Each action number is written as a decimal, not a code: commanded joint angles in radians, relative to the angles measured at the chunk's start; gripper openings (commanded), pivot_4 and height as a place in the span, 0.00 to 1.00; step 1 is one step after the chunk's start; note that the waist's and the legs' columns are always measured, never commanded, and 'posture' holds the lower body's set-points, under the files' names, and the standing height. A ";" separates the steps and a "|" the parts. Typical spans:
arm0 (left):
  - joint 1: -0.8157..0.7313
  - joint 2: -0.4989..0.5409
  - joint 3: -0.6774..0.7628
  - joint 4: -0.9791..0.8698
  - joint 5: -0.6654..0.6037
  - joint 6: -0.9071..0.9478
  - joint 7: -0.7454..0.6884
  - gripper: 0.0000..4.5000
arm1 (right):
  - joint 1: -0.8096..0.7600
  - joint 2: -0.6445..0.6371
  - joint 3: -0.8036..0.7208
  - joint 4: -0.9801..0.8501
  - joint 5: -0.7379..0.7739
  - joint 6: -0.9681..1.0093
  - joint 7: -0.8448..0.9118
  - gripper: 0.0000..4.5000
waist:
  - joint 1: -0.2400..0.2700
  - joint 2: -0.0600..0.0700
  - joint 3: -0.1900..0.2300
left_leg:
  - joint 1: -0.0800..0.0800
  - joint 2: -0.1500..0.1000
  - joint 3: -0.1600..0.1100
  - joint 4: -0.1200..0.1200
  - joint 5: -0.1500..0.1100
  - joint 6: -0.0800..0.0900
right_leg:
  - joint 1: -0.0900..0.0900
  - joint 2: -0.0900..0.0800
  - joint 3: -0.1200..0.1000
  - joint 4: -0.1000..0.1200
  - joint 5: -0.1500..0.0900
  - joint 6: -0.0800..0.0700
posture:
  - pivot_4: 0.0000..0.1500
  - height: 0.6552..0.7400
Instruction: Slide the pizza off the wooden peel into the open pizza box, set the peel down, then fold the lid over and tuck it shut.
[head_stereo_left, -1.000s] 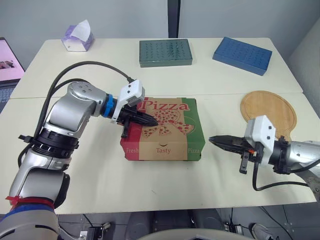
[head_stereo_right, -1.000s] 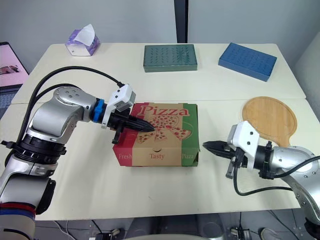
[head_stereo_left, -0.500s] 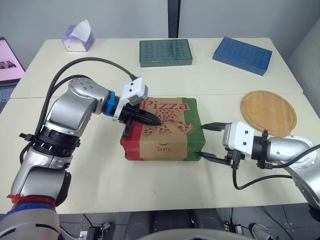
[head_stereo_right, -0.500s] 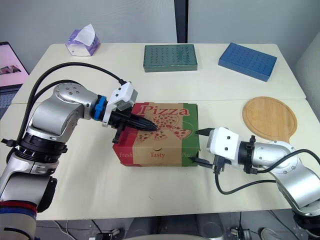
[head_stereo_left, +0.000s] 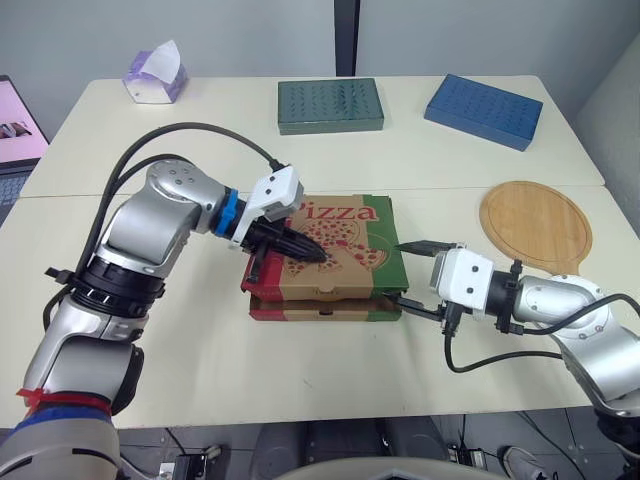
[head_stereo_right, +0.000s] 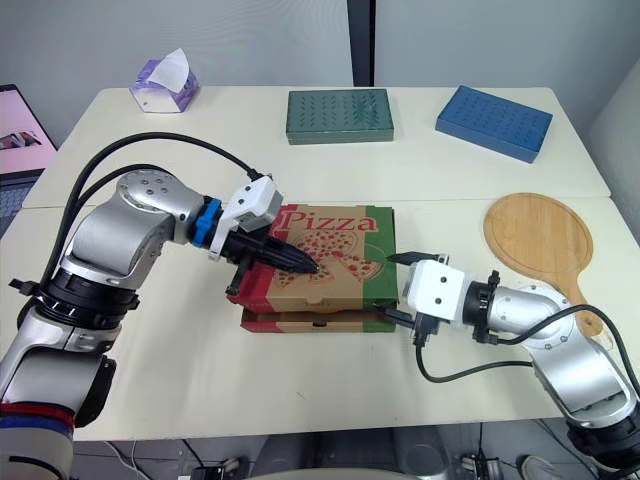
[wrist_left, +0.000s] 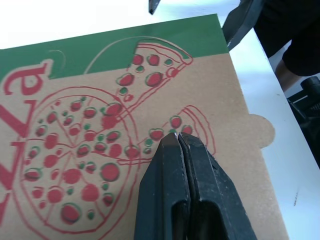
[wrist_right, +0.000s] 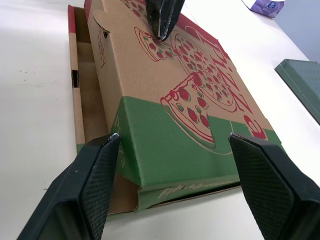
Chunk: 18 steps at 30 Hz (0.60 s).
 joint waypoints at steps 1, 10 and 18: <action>0.028 0.009 -0.010 -0.047 0.009 -0.014 -0.002 0.00 | 0.019 0.014 -0.002 -0.018 -0.024 -0.016 -0.021 0.83 | 0.000 0.000 0.000 | 0.000 0.000 0.000 0.000 0.000 0.000 | 0.000 0.000 0.000 0.000 0.000 0.000 | 1.00 1.00; 0.070 0.010 -0.011 -0.042 0.040 -0.034 0.032 0.00 | 0.079 0.043 -0.007 -0.033 -0.054 -0.006 -0.051 0.83 | 0.001 0.000 0.000 | 0.000 0.000 0.000 0.001 0.000 0.000 | 0.000 0.000 0.000 0.001 0.000 0.000 | 1.00 1.00; 0.072 0.006 0.001 -0.026 0.045 -0.041 0.060 0.00 | 0.178 0.020 -0.223 -0.090 0.182 0.101 0.024 0.83 | 0.005 0.000 0.000 | 0.000 0.000 0.000 0.002 0.000 0.000 | 0.001 0.000 0.000 0.002 0.000 0.000 | 1.00 1.00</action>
